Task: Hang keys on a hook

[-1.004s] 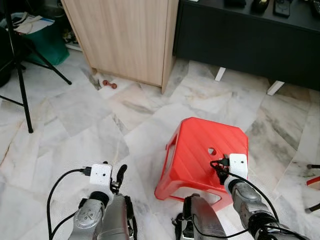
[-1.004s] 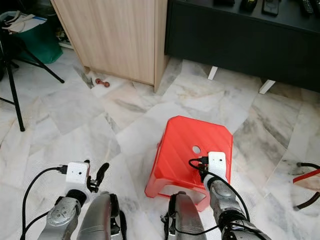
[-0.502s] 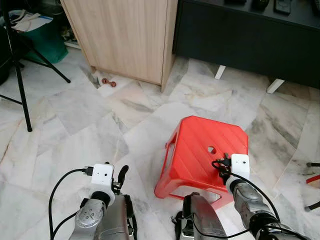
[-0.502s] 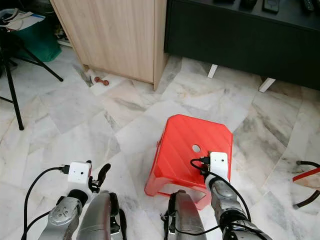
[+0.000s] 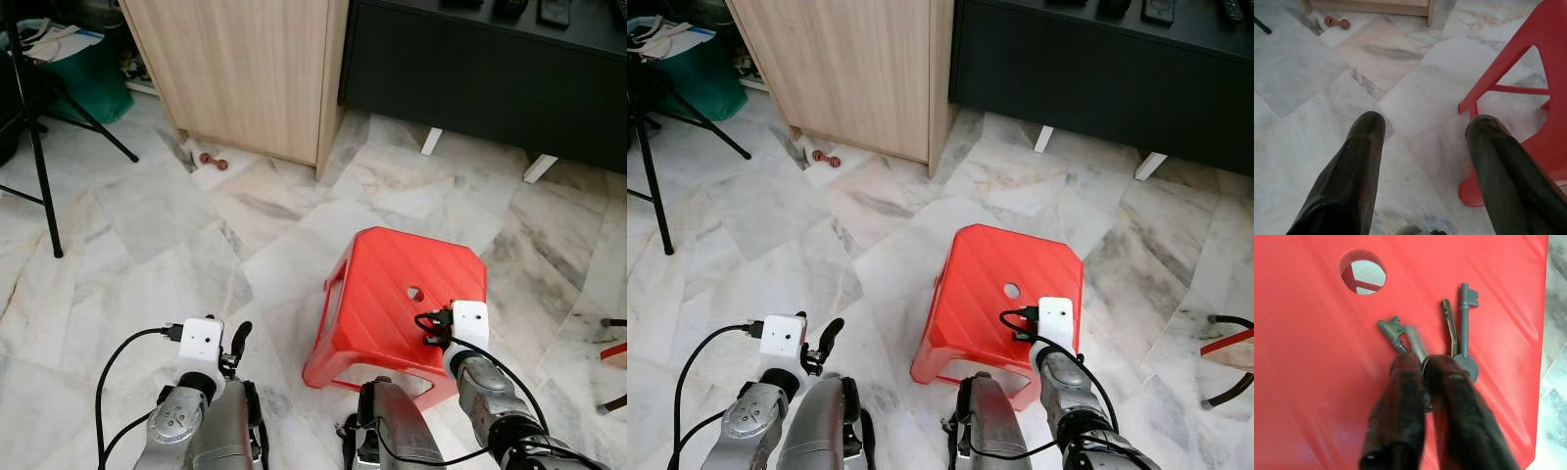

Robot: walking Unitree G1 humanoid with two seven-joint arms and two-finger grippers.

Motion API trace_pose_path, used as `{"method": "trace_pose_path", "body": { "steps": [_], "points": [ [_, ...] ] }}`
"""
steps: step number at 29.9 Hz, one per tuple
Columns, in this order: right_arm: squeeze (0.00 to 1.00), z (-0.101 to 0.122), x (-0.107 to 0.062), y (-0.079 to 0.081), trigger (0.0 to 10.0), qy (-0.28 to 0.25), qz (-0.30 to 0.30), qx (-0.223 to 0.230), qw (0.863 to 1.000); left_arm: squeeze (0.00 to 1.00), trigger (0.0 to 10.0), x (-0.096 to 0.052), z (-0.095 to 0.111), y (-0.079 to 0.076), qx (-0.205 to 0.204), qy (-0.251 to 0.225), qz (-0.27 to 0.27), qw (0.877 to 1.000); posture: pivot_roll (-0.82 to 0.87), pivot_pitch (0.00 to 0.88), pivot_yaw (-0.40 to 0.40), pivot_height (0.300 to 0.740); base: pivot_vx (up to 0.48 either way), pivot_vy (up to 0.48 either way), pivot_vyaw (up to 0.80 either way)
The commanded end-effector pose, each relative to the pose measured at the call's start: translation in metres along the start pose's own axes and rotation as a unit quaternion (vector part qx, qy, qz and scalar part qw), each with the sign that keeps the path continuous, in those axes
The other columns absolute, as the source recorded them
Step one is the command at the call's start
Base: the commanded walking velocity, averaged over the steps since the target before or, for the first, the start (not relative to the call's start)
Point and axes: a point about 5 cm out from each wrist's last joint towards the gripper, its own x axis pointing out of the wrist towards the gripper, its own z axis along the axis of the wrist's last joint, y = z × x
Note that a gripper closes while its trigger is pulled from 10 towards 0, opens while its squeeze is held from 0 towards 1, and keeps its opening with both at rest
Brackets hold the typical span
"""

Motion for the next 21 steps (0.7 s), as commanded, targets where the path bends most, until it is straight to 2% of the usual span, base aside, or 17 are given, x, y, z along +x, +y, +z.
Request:
{"method": "trace_pose_path", "body": {
  "steps": [1,13,15,21],
  "points": [
    [0.0,-0.005,-0.001,-0.002,0.0,0.009,-0.005,0.007,1.0,0.0,10.0,-0.004,-0.01,0.002,-0.005,0.023,0.002,1.0,0.04,0.265,-0.086,0.629,0.0,0.0,0.0],
    [0.0,0.013,0.002,0.0,0.0,-0.034,-0.001,0.019,0.999,0.0,10.0,0.002,-0.008,0.005,-0.001,0.022,0.004,1.0,0.05,0.248,-0.084,0.629,0.0,0.0,0.0],
    [0.0,0.024,0.001,0.003,0.0,-0.07,0.01,0.02,0.997,0.0,10.0,0.005,-0.007,0.007,0.0,0.021,0.006,1.0,0.05,0.237,-0.084,0.629,0.0,0.0,0.0],
    [0.0,0.033,0.0,0.001,0.0,-0.109,0.009,0.019,0.994,0.0,10.0,0.008,-0.01,0.01,0.001,0.026,0.011,1.0,0.04,0.211,-0.084,0.629,0.0,0.0,0.0]
  ]
}}
